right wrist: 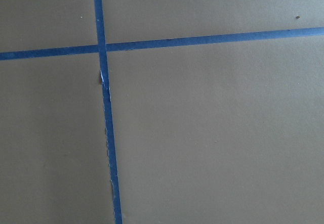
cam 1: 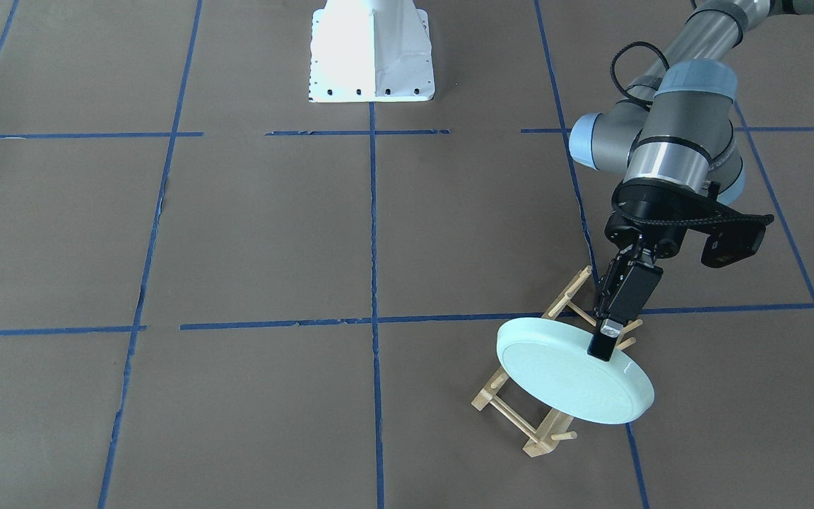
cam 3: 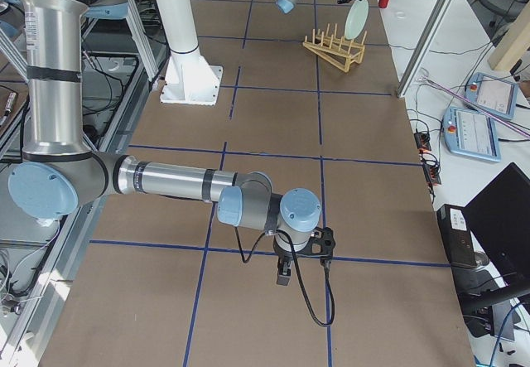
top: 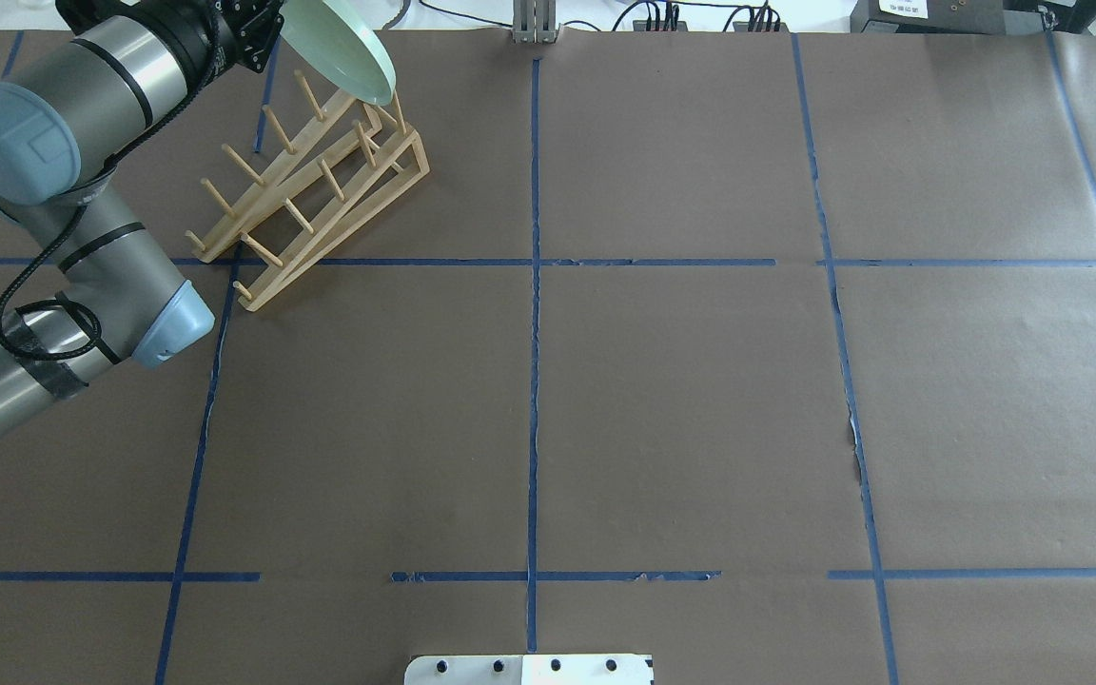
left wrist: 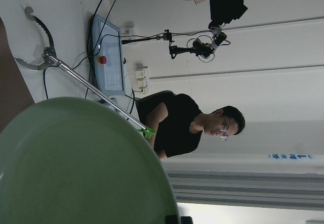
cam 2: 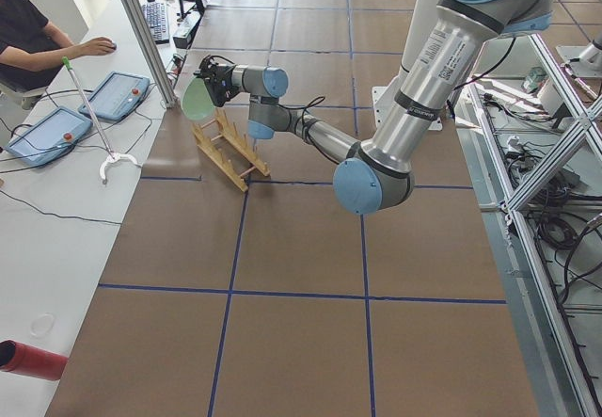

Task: Place plate on rack
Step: 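Lower the upright plate with the left gripper into the rack's slots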

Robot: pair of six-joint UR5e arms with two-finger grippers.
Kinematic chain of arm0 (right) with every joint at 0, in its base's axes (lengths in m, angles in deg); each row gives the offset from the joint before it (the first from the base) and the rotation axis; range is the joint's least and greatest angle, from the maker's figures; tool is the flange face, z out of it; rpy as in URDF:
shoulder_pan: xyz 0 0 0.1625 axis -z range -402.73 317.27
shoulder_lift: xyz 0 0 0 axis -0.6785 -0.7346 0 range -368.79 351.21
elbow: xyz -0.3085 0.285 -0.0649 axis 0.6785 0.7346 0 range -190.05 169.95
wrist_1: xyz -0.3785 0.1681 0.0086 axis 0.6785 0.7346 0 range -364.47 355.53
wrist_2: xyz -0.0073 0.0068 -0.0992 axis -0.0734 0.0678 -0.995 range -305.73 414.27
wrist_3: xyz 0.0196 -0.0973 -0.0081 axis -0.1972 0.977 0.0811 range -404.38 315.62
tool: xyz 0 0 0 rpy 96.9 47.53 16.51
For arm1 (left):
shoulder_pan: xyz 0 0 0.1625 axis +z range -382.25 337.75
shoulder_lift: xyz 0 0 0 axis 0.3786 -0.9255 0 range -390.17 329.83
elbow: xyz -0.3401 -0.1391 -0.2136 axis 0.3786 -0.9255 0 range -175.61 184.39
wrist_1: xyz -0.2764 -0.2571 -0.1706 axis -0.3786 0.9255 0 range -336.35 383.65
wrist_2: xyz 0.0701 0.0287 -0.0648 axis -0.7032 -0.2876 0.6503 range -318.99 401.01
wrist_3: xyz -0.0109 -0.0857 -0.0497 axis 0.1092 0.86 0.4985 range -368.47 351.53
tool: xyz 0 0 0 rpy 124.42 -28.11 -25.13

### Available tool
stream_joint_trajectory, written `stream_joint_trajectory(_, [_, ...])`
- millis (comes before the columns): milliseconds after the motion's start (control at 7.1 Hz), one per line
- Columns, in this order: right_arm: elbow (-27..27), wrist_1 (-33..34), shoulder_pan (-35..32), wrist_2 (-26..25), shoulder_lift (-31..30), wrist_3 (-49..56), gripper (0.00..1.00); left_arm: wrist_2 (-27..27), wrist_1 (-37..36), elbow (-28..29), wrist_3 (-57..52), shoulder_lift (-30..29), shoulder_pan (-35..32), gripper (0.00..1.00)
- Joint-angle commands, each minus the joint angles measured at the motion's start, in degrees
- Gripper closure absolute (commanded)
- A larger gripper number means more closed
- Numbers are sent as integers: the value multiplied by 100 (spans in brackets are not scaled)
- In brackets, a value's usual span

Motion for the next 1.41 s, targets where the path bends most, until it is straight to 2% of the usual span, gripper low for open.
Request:
stream_joint_trajectory(0, [4, 0, 0, 0, 0, 0, 0, -19, 129, 202, 0, 3, 66, 100])
stream_joint_trajectory(563, [-5, 0, 0, 0, 0, 0, 0, -143, 289, 537, 9, -14, 216, 100])
stream_joint_trajectory(704, [4, 0, 0, 0, 0, 0, 0, -116, 289, 529, 1, -14, 216, 57])
stream_joint_trajectory(845, [4, 0, 0, 0, 0, 0, 0, -90, 289, 529, -17, -23, 216, 1])
stream_joint_trajectory(1268, [-4, 0, 0, 0, 0, 0, 0, -90, 289, 520, -43, -23, 207, 0])
